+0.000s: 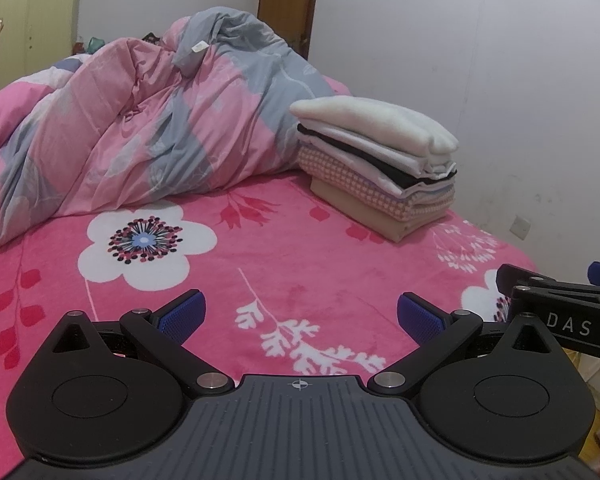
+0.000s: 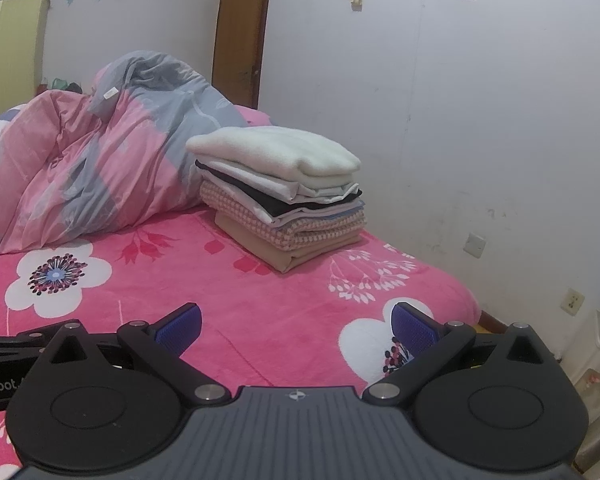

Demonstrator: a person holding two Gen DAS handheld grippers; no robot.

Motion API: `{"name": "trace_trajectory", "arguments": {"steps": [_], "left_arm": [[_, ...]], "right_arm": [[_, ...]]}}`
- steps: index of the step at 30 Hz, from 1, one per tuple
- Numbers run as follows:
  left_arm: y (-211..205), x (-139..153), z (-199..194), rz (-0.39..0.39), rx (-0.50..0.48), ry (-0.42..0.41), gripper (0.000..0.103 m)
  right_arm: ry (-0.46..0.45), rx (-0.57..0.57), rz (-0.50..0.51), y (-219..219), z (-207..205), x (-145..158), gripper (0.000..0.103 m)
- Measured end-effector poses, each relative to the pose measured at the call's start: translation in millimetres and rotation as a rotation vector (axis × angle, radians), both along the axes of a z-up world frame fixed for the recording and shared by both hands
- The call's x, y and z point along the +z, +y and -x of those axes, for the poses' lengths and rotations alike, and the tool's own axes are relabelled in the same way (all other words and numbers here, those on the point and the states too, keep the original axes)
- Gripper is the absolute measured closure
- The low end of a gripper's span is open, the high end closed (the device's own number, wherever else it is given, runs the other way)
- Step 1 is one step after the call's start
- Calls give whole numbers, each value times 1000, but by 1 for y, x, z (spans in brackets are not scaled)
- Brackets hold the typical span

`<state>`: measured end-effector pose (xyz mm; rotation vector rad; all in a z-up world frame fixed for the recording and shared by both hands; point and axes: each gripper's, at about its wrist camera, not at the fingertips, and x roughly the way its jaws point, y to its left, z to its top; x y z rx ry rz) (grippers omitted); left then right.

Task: Fold clothes

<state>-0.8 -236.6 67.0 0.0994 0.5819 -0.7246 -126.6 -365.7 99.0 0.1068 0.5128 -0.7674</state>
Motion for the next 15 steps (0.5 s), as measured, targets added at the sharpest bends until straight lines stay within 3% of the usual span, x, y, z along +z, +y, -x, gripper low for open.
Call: {"name": "trace_trajectory", "arguments": {"steps": [15], "left_arm": [[0,0,-1,0,3,1,0]], "right_arm": [[-1,2,-1,2,0,0,0]]}}
